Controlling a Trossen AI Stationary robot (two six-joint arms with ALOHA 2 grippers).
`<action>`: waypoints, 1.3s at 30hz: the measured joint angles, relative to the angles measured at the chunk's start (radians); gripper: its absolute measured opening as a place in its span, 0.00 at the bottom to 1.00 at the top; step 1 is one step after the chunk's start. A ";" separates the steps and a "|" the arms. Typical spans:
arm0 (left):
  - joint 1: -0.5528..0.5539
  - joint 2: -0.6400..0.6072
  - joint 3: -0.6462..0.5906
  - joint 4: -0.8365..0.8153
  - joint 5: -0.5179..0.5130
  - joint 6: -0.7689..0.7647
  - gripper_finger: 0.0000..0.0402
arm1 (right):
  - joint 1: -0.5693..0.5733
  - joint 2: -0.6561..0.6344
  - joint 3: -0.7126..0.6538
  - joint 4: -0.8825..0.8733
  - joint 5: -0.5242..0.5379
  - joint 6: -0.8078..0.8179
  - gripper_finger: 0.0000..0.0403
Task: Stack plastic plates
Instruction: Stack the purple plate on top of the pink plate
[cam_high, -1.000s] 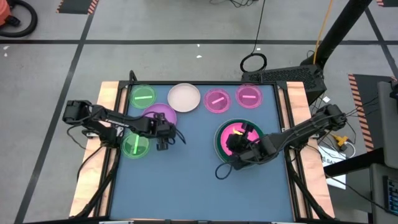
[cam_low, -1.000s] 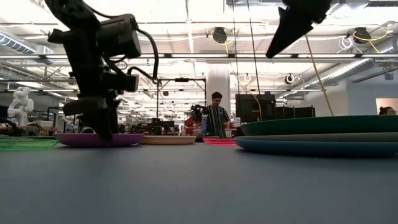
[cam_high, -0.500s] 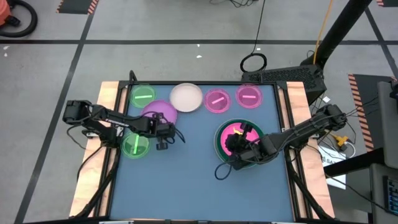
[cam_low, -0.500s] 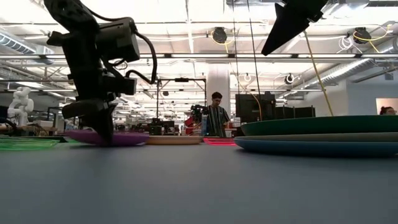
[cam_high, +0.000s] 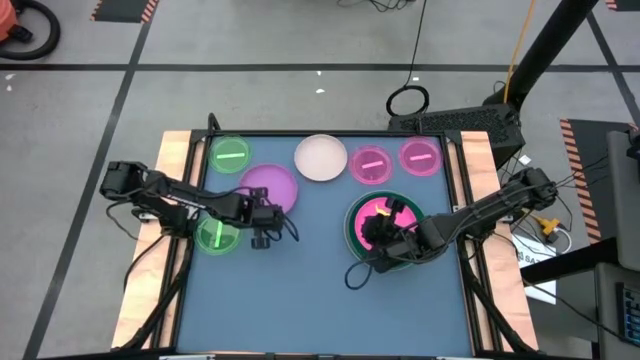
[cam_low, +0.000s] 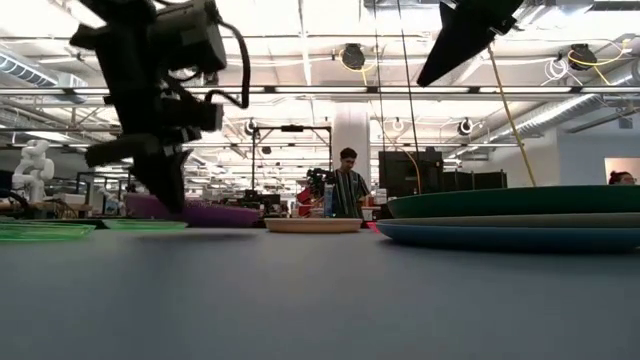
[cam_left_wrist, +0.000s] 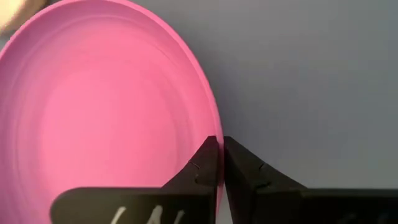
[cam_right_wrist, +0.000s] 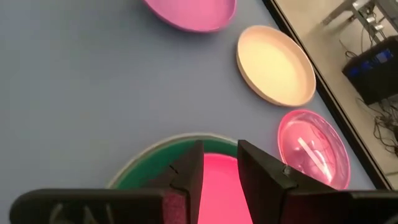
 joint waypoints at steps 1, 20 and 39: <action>-0.010 0.000 0.016 -0.012 0.000 0.010 0.04 | 0.000 0.002 0.000 0.021 0.000 -0.014 0.22; -0.105 0.000 0.170 0.204 0.318 0.355 0.04 | -0.073 0.157 0.001 0.600 -0.438 -0.440 0.23; -0.107 0.000 0.170 0.214 0.319 0.315 0.04 | -0.145 0.219 0.001 0.615 -0.433 -0.406 0.37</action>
